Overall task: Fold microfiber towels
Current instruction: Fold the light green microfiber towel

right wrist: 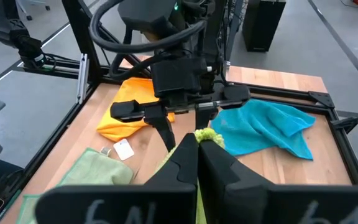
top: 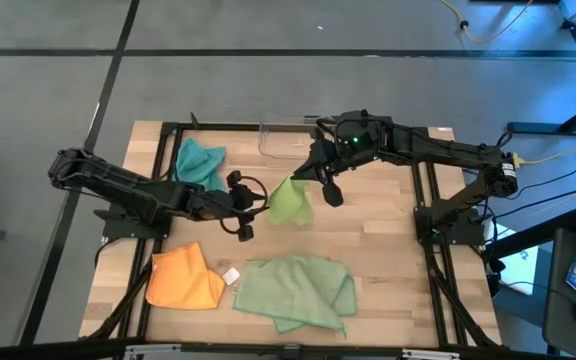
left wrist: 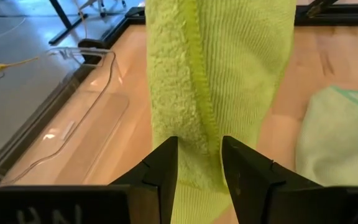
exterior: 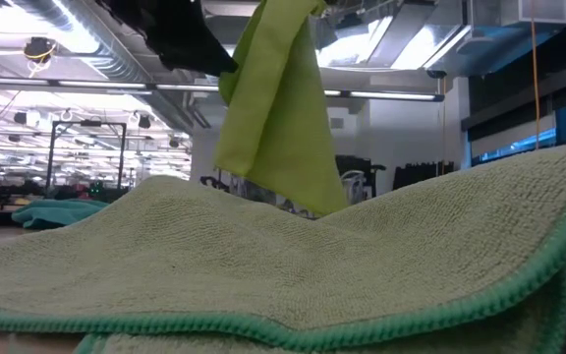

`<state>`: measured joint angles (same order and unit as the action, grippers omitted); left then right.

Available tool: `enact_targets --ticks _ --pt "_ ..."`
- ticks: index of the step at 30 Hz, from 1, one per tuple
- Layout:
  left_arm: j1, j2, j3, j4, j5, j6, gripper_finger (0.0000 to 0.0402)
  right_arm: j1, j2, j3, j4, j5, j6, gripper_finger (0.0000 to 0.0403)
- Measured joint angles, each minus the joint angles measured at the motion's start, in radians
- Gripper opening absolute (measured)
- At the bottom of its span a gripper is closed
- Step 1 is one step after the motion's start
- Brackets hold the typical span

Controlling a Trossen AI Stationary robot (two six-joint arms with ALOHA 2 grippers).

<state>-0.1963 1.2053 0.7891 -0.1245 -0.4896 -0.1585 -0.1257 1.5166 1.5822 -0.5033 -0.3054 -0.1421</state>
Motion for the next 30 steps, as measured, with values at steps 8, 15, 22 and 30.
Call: enact_targets --ticks 8,15,22,30 --pt "-0.001 0.0 0.0 -0.067 0.0 -0.053 0.0118 0.0 0.0 0.0 0.004 -0.002 -0.001 0.0002" --pt "0.001 0.0 0.0 -0.066 0.0 -0.052 0.0118 0.0 0.0 0.0 0.025 -0.002 -0.001 0.0002" --pt "0.017 0.0 0.0 -0.069 0.0 -0.052 0.0103 0.0 0.0 0.0 0.028 -0.002 0.0 0.0002" --pt "0.028 -0.001 0.0 -0.084 0.0 -0.052 0.0007 0.0 -0.01 0.0 -0.002 -0.002 0.002 0.0002"
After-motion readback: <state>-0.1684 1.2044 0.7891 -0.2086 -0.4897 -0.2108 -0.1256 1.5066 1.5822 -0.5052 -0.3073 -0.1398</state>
